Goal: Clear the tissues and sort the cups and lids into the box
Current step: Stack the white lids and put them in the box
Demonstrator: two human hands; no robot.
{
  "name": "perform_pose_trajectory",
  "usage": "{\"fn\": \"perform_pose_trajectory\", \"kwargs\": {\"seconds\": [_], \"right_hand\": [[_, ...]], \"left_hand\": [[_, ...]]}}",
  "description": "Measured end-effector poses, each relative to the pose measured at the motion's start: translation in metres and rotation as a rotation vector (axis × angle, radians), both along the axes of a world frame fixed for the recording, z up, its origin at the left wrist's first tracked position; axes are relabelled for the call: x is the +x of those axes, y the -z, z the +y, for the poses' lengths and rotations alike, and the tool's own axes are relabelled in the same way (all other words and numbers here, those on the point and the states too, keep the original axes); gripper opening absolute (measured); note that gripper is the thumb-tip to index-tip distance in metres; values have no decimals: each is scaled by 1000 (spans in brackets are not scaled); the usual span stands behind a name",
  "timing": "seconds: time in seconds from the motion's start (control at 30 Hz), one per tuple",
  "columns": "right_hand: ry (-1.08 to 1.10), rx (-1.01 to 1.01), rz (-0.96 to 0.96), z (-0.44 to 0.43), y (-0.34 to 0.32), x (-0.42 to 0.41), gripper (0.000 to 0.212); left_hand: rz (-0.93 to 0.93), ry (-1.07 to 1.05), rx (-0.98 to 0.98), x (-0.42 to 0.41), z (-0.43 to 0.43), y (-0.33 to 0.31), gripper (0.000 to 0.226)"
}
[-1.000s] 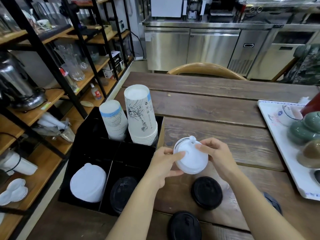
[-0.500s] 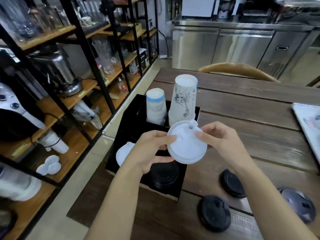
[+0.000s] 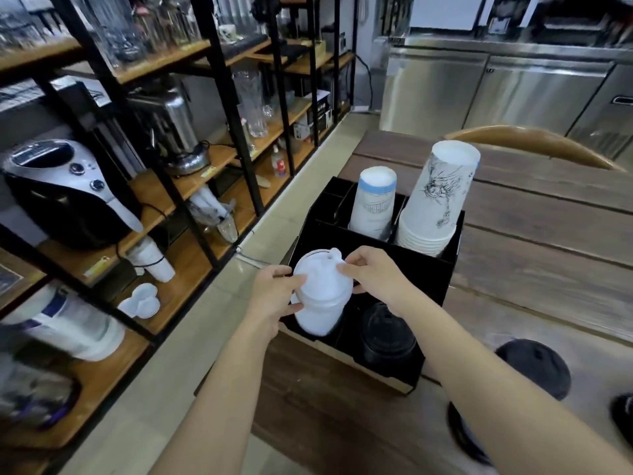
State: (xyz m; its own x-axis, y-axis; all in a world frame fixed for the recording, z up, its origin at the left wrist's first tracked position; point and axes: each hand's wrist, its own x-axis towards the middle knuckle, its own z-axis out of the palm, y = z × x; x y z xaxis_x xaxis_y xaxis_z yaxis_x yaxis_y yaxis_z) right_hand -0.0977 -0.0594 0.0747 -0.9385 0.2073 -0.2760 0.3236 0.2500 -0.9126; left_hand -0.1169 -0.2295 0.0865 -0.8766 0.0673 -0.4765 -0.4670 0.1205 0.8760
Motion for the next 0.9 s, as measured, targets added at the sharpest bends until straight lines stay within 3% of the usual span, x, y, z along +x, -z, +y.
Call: {"fn": "perform_pose_trajectory", "kwargs": {"seconds": [0.2, 0.33, 0.63, 0.9], "right_hand": [[-13, 136, -37, -12, 11, -12, 26], [-52, 274, -52, -14, 15, -15, 10], [-171, 384, -50, -11, 16, -12, 19], [-211, 496, -54, -11, 13, -9, 23]], "left_hand": [[30, 38, -15, -4, -1, 12, 24], [59, 57, -60, -3, -1, 22, 18], [10, 82, -87, -2, -4, 23, 20], [174, 137, -347, -4, -2, 29, 15]]}}
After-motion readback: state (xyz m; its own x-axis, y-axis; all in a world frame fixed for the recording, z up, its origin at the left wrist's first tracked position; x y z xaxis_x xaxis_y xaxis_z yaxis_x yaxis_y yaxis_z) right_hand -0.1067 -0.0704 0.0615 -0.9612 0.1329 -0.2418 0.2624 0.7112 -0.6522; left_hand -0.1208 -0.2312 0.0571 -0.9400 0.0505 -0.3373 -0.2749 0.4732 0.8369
